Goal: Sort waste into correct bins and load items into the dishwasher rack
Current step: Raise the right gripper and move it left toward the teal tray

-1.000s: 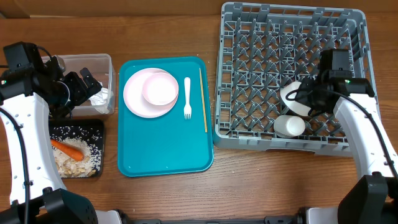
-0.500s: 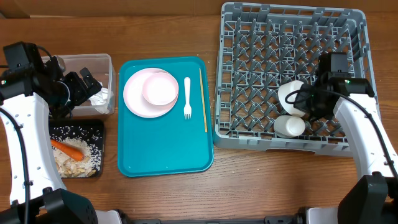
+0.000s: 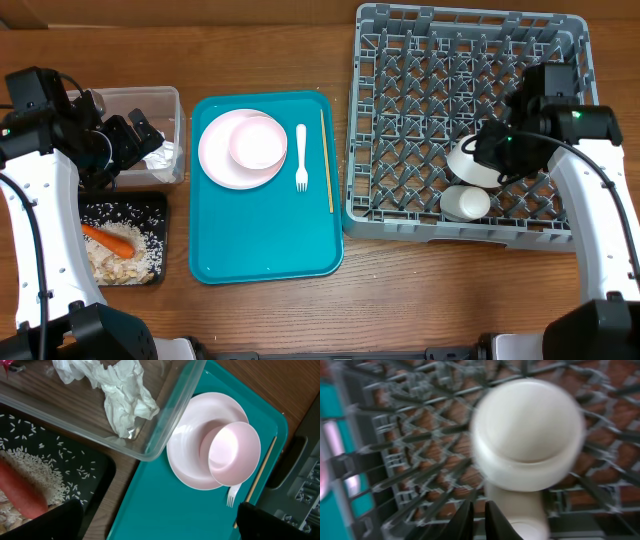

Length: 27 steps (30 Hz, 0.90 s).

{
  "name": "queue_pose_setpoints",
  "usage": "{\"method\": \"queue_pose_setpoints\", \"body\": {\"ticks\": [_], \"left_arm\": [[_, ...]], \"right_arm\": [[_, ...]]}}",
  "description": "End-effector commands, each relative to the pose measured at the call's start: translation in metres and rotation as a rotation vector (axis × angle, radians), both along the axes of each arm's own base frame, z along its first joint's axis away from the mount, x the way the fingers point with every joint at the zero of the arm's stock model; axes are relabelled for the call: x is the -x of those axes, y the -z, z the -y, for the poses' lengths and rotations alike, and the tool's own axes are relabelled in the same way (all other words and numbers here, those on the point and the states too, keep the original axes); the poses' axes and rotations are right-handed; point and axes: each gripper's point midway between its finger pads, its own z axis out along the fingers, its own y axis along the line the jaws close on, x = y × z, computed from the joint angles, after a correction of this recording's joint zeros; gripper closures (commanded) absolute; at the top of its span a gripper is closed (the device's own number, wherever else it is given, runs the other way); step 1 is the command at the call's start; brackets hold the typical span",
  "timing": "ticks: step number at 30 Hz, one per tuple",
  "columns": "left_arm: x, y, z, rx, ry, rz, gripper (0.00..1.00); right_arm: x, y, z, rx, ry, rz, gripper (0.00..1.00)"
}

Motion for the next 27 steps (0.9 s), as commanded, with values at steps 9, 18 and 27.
{"method": "queue_pose_setpoints", "body": {"ticks": [9,18,27], "left_arm": [[0.000,-0.013,0.000,-0.007,-0.007,0.036,0.00],[0.000,-0.013,0.000,-0.007,-0.007,0.036,0.00],[0.000,-0.013,0.000,-0.007,-0.007,0.036,0.00]], "right_arm": [[0.027,-0.019,-0.134,-0.211,-0.378,0.043,0.76],[0.036,0.010,-0.174,-0.097,-0.347,-0.011,0.68],[0.021,0.037,-0.195,0.019,-0.321,0.023,0.62]]}}
